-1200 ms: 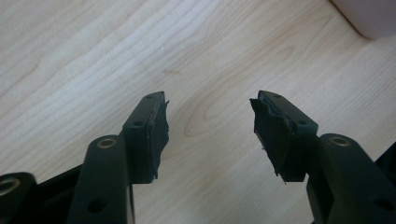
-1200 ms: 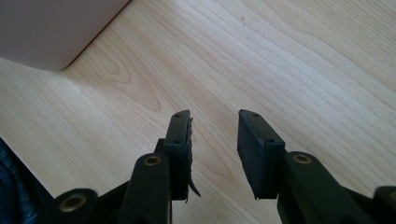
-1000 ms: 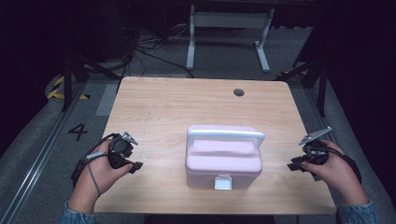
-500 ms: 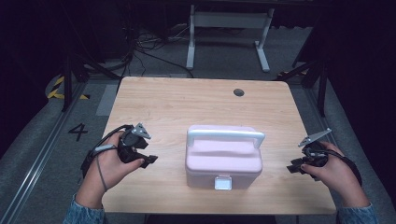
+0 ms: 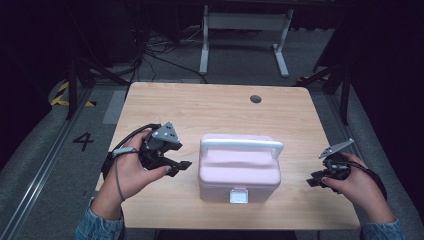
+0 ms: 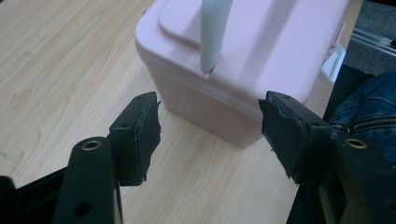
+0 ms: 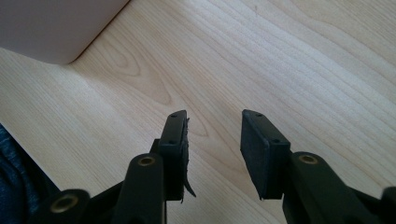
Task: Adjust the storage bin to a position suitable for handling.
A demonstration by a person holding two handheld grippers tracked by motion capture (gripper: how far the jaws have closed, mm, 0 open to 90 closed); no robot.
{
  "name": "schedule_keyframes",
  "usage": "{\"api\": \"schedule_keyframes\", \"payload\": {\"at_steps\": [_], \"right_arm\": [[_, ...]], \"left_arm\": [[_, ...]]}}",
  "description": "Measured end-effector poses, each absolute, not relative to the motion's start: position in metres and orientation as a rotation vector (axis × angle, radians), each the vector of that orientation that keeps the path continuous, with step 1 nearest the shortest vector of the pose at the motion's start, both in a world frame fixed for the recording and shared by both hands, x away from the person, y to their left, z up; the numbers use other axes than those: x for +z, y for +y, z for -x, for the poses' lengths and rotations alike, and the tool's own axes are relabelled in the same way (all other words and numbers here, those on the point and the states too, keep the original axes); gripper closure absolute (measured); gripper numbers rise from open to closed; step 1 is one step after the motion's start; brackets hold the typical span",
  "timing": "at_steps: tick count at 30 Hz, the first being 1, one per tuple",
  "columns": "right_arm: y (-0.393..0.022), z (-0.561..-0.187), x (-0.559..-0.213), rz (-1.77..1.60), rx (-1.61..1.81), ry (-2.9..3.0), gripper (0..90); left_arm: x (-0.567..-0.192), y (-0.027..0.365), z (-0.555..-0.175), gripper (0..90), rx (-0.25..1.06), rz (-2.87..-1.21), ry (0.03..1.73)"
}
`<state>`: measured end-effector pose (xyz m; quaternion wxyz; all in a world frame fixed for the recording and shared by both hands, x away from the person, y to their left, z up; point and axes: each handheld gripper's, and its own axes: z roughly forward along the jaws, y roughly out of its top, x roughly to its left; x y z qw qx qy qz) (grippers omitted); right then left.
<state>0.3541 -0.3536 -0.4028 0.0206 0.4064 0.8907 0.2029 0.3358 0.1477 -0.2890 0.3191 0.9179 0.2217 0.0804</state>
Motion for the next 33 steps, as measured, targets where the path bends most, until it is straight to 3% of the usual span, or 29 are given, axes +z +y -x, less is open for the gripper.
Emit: {"api": "schedule_keyframes", "payload": {"at_steps": [10,19,26,30,33], "right_arm": [[-0.352,-0.355,-0.406,-1.252,0.627,2.774,61.9],[-0.351,-0.356,-0.408,-1.247,0.625,2.789,61.5],[-0.348,-0.356,-0.41,-1.237,0.624,2.8,61.3],[-0.348,-0.356,-0.411,-1.236,0.625,2.807,61.3],[-0.348,-0.357,-0.411,-1.236,0.627,2.809,61.2]], "left_arm": [[-0.278,0.104,-0.351,37.2,0.257,-2.434,0.455],[-0.286,0.08,-0.364,38.7,0.217,-2.444,0.391],[-0.293,0.072,-0.369,52.4,0.224,-2.466,0.374],[-0.287,0.073,-0.369,72.3,0.244,-2.418,0.379],[-0.285,0.073,-0.37,72.3,0.232,-2.417,0.382]]}}
